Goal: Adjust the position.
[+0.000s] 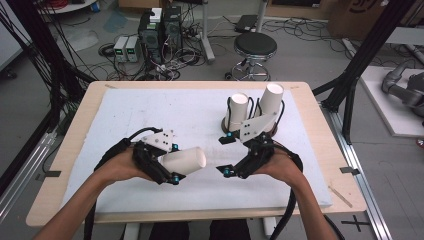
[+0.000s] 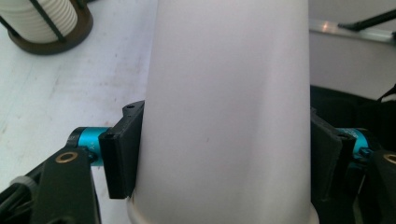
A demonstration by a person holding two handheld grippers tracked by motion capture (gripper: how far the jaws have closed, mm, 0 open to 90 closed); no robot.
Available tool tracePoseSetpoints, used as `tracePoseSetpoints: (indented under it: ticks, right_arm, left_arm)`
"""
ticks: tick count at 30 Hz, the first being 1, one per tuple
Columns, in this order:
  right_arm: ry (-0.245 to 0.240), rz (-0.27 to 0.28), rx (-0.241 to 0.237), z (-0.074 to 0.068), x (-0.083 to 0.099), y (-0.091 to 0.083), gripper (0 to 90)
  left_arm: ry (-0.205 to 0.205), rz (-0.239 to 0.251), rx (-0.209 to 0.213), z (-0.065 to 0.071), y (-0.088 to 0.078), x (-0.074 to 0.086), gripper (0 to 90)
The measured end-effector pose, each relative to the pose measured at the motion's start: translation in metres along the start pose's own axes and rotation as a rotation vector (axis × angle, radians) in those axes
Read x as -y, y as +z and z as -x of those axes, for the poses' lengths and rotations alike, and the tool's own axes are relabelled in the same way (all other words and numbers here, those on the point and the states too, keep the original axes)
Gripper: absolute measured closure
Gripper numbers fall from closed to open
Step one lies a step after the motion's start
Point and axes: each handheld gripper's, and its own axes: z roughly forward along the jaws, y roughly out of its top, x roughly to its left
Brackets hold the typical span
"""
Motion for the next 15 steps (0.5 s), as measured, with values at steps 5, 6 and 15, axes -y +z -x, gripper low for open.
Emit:
tracePoseSetpoints:
  ticks: [5, 6, 15]
  right_arm:
    - [-0.034, -0.121, 0.002, 0.001, -0.01, 0.005, 16.2]
    - [-0.037, -0.138, 0.002, 0.001, -0.011, 0.006, 16.1]
    - [-0.074, -0.334, -0.008, 0.0, -0.022, 0.02, 16.2]
  left_arm:
    - [0.007, -0.095, -0.002, 0.0, 0.0, -0.004, 25.9]
    - [0.004, -0.108, 0.001, 0.0, 0.001, -0.005, 25.9]
    - [0.022, -0.262, 0.012, 0.004, 0.008, -0.011, 26.0]
